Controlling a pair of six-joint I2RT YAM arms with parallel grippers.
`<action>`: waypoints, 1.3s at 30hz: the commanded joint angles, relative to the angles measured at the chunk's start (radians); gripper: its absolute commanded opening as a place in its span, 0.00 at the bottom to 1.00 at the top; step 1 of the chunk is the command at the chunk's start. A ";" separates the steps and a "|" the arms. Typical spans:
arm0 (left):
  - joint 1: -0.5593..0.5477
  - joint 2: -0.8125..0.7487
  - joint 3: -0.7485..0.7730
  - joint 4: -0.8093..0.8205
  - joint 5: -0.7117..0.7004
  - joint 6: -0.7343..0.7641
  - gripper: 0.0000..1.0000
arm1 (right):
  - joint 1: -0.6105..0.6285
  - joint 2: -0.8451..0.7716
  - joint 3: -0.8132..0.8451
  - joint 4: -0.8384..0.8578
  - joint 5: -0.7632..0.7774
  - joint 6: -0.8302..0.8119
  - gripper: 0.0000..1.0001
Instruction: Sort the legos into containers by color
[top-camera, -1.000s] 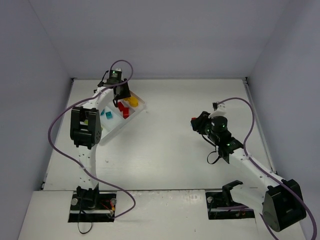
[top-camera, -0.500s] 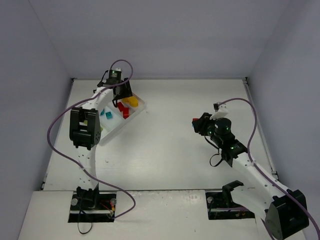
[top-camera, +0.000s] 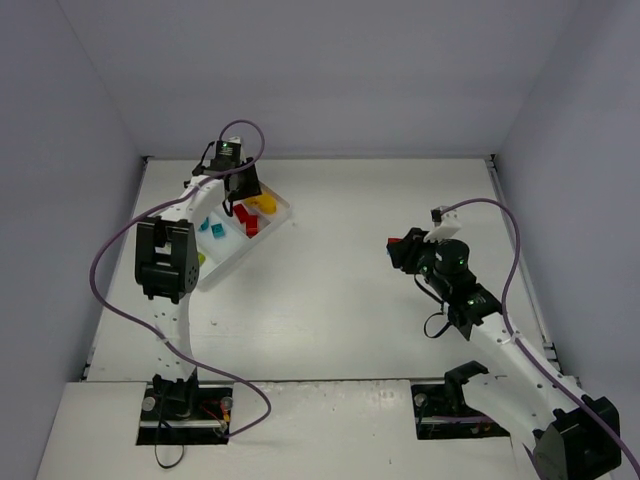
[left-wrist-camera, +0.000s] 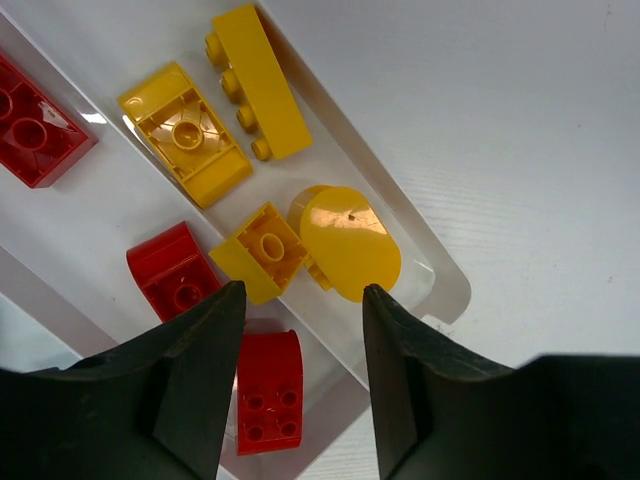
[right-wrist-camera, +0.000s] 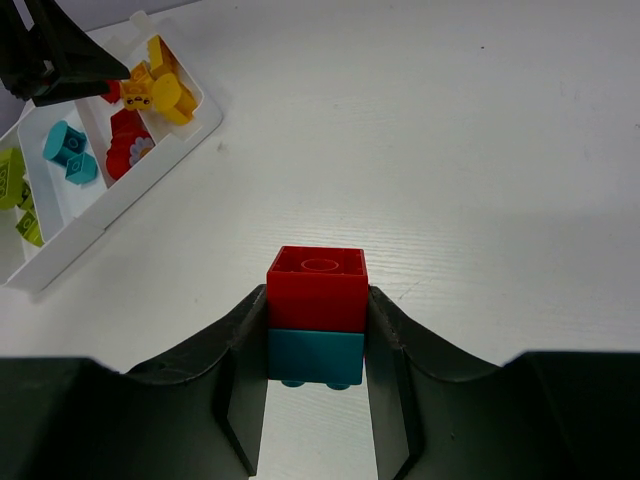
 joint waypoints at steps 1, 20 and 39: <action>0.006 -0.016 0.043 0.026 0.015 -0.017 0.41 | -0.002 -0.023 0.023 0.045 -0.001 -0.017 0.02; 0.035 0.053 0.109 0.065 0.039 -0.023 0.35 | -0.002 0.012 0.027 0.051 -0.010 -0.059 0.02; -0.170 -0.465 0.035 -0.216 0.399 0.024 0.63 | 0.068 0.049 -0.139 0.610 -0.447 -0.460 0.20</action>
